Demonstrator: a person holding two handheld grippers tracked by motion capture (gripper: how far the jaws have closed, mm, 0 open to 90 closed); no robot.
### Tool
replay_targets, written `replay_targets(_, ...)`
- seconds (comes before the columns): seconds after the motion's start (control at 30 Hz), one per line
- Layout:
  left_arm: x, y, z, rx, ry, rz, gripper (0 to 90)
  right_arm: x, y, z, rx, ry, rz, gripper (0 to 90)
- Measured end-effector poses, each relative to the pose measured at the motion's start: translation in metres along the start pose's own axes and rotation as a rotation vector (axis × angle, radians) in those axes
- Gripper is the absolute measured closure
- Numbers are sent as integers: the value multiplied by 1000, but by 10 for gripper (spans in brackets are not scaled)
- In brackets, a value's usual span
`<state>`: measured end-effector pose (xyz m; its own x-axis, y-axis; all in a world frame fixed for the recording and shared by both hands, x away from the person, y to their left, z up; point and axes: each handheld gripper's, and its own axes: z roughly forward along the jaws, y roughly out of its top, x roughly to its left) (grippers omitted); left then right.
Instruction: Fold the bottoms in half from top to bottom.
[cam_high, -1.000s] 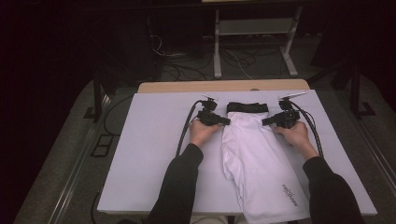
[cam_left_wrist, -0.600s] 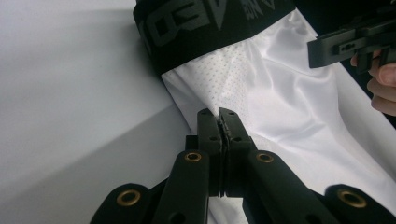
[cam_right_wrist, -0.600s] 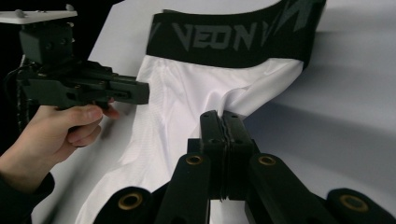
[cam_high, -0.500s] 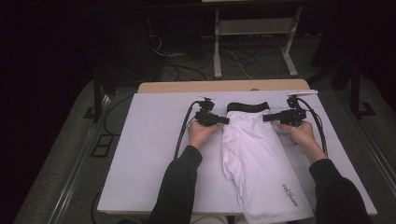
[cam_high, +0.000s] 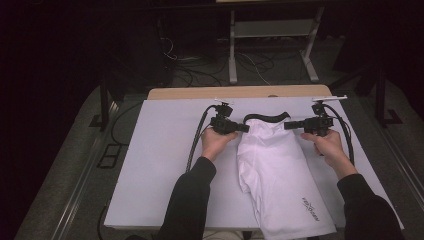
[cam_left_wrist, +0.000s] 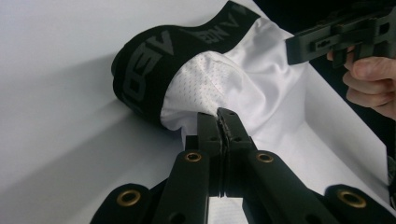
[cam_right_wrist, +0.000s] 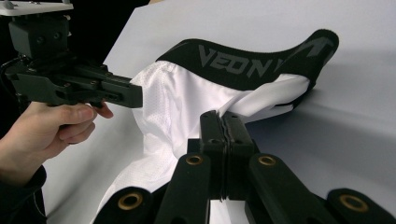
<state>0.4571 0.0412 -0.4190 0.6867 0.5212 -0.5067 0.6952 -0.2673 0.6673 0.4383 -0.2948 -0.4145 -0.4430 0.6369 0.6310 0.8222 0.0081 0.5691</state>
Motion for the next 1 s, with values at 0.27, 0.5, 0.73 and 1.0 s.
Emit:
replay_targets(0.27,-10,-7,-2,-10,-29,-8,876,4,-5,-10,-16,-2,-20,878)
replay_targets(0.5,-21,-17,-6,-15,-53,-3,876,7,-14,-15,-28,10,-31,877)
replay_targets(0.73,-27,-34,-12,-14,-85,-14,876,9,-30,-22,-37,14,-30,877)
replay_targets(1.0,-36,-47,-16,4,-116,-16,876,14,-47,-30,-37,5,-32,877)
